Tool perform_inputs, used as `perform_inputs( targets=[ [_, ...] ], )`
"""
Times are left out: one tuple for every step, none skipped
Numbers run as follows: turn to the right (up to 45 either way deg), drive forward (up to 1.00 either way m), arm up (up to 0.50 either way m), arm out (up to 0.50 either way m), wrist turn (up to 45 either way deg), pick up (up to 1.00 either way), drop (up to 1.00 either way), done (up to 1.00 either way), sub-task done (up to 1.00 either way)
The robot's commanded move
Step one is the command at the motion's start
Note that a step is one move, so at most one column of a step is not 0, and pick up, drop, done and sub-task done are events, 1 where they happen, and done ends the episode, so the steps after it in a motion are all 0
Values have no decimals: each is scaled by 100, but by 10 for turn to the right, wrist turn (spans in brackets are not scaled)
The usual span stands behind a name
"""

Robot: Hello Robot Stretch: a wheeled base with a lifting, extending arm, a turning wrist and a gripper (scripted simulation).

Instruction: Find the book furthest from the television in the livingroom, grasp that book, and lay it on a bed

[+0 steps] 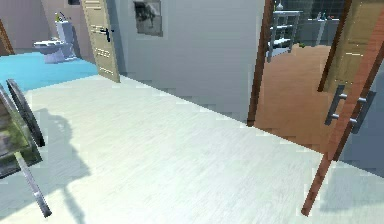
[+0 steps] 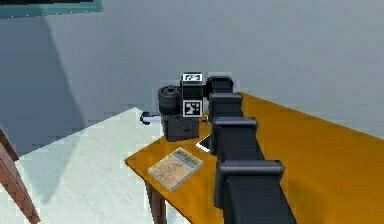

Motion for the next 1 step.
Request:
perform_inputs(
  targets=[
    [0, 0, -30, 0, 0, 0, 0, 0, 0]
  ],
)
